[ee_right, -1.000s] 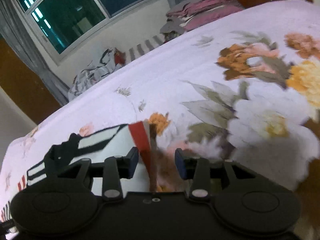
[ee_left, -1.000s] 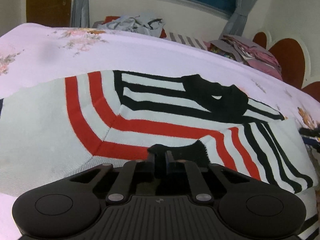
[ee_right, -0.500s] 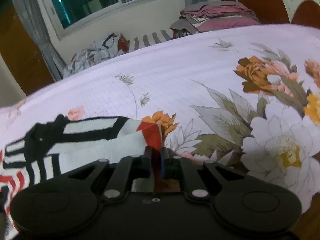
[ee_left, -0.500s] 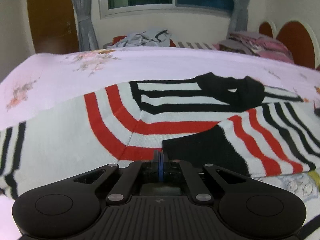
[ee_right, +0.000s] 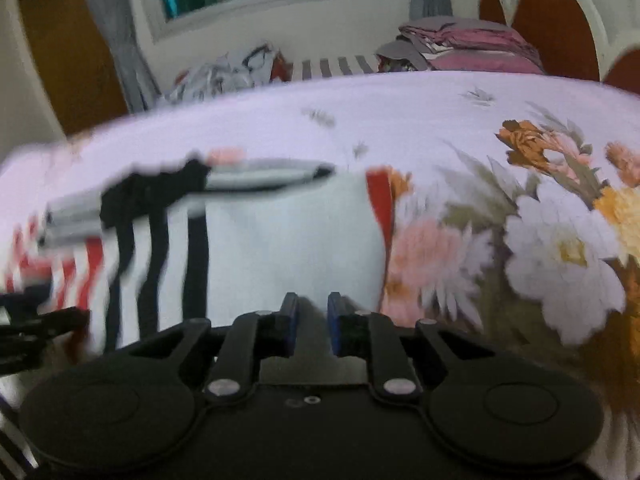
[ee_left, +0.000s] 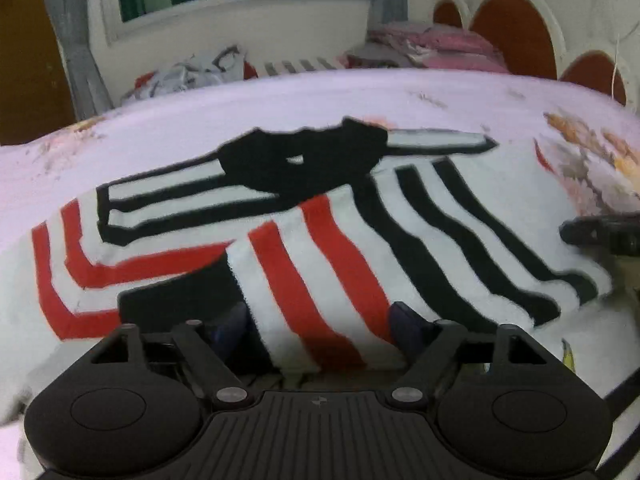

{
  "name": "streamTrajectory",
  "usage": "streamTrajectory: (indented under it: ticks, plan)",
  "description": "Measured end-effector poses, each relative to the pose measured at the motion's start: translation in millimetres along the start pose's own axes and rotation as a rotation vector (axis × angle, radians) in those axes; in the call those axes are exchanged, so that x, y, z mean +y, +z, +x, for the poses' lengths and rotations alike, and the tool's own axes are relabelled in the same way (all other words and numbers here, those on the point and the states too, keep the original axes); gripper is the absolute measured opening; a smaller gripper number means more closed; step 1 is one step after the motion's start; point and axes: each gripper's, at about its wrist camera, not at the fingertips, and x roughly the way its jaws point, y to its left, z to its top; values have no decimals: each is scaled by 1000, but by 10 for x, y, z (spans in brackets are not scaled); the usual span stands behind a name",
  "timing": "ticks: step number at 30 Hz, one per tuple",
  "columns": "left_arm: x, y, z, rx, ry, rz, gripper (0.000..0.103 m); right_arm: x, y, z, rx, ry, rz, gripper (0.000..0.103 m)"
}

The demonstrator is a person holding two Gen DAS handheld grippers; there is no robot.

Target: Fold small clothes

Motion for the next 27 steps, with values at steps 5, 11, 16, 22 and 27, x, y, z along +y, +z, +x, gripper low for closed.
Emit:
streamTrajectory:
  ticks: [5, 11, 16, 22, 27]
  plan:
    - [68, 29, -261, -106, 42, -29, 73, 46, 65, -252, -41, -2, -14, 16]
    - [-105, 5, -308, -120, 18, -7, 73, 269, -163, -379, 0, 35, 2, 18]
    - [-166, -64, -107, -6, 19, 5, 75, 469, -267, -211, 21, -40, -26, 18]
    - [-27, -45, -266, -32, 78, -7, 75, 421, -215, -367, 19, -56, -33, 17]
    - [220, -121, -228, 12, 84, -48, 76, 358, -259, -297, 56, -42, -50, 17]
